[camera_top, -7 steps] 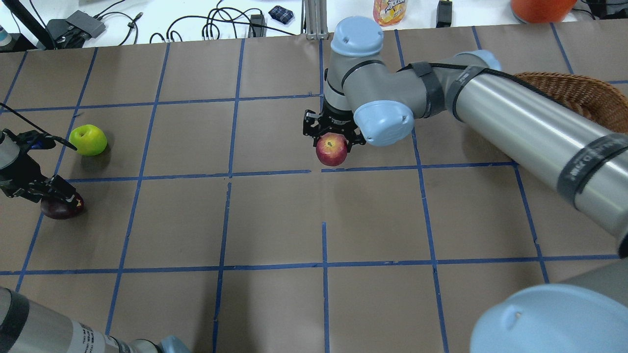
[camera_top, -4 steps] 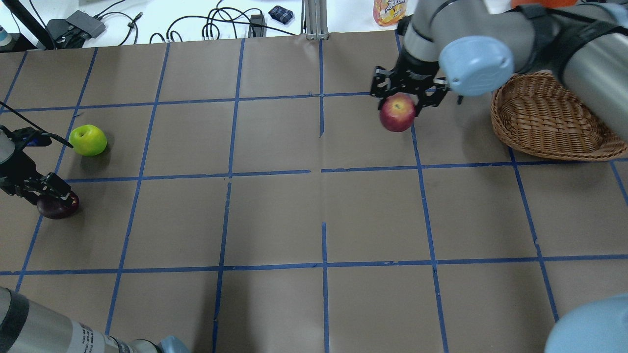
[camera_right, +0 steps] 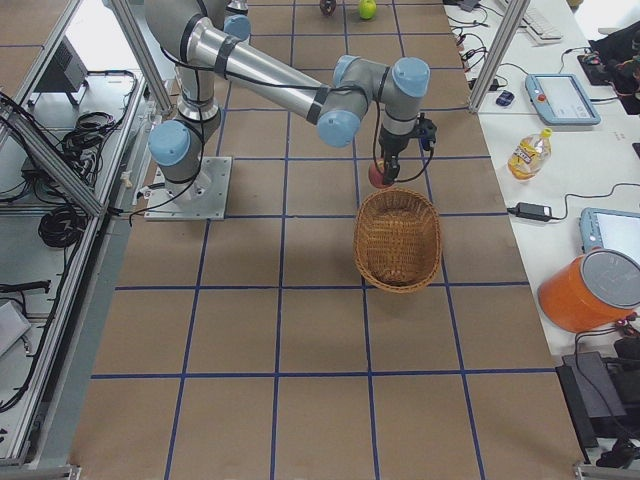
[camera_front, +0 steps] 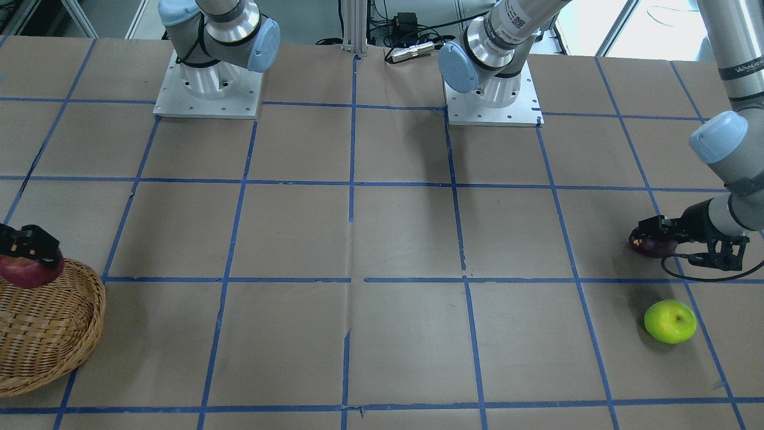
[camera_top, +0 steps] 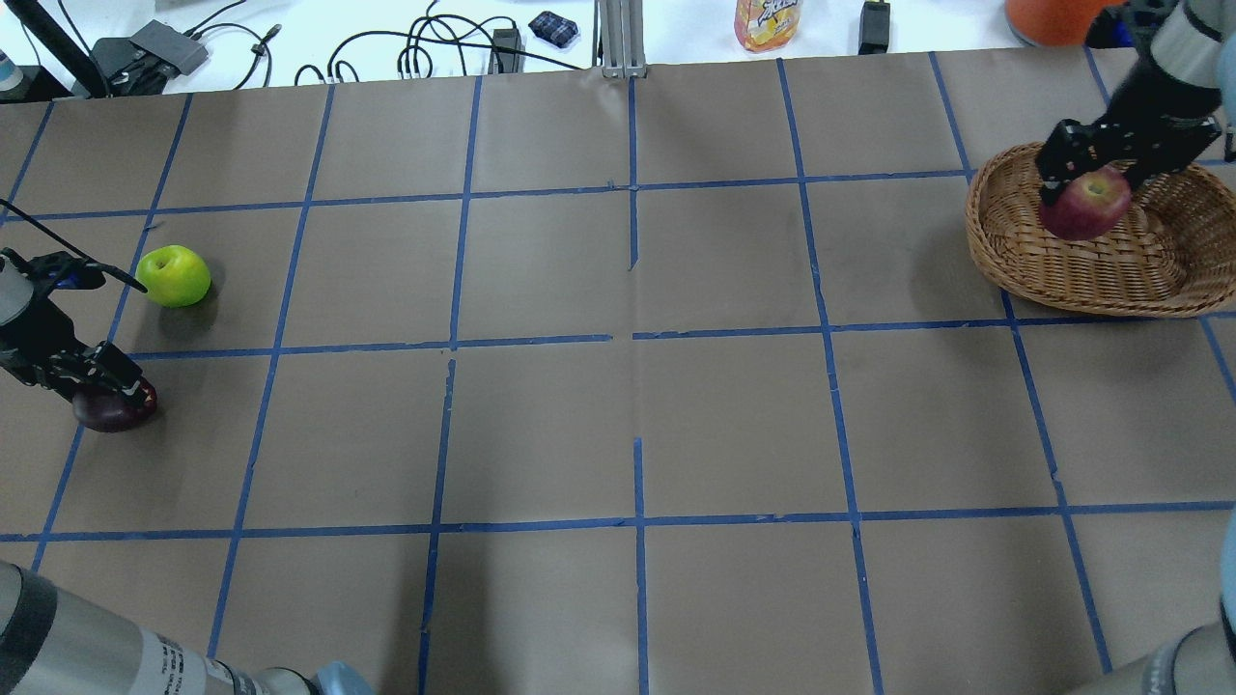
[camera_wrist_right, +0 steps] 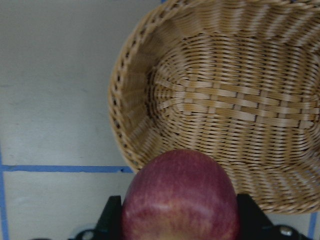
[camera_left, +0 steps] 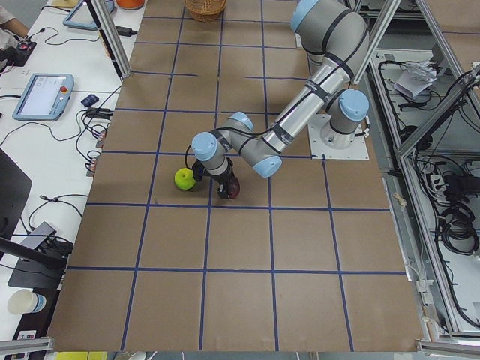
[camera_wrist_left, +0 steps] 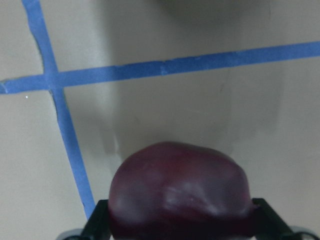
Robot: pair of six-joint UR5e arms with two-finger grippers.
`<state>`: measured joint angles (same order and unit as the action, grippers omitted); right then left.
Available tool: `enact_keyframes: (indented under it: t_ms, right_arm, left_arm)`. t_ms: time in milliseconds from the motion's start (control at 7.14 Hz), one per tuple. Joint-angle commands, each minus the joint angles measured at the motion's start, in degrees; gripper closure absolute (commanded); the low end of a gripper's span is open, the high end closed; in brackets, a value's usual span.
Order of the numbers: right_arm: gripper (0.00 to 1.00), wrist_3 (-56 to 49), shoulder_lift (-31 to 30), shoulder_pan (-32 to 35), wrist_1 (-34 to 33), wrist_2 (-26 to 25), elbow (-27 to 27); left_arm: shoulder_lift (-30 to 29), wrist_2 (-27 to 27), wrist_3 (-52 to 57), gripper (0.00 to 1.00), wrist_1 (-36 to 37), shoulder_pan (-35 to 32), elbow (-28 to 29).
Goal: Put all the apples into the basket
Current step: 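Drop the red apple into the basket while the left lifts the dark apple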
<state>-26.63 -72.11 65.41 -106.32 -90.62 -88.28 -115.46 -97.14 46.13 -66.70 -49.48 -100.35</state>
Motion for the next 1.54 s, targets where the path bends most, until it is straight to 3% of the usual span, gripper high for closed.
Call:
enact_keyframes:
  t_ms: [0,140,280,700,840,980,1260,1400]
  right_arm:
    - [1.00,-4.84,4.76,-3.18,-6.24,0.44,0.12]
    - [1.00,-4.40,7.57,-3.10,-7.05,0.70,0.56]
    - [1.00,-4.22,7.95,-2.92,-7.50,1.92,0.48]
    - [1.00,-4.58,9.61,-2.83,-9.25,5.27,0.48]
    - [0.85,-4.66,10.75,-2.74,-9.52,7.10,0.56]
    - [0.01,-3.53,11.20,-2.57,-14.05,7.12,-0.05]
    - [0.00,-3.08,11.82,-2.48,-15.68,7.12,-0.05]
    - [0.00,-3.08,11.30,-2.31,-15.33,7.12,0.21]
  left_arm:
    - [1.98,0.11,-0.51,0.62,-1.67,-1.49,0.41]
    - [3.65,0.19,-1.04,0.62,-4.38,-3.85,1.81]
    - [4.97,3.85,-6.00,0.62,-5.80,-11.44,3.48]
    - [4.64,6.68,-34.40,0.62,-5.21,-33.95,7.53]
    - [3.67,11.66,-47.58,0.62,-3.28,-39.41,8.84]
    - [2.01,15.02,-59.46,0.62,2.22,-44.51,8.86]
    - [-2.03,14.44,-70.79,0.62,11.91,-55.24,9.64]
    - [-2.83,14.26,-73.00,0.61,12.03,-57.20,9.73]
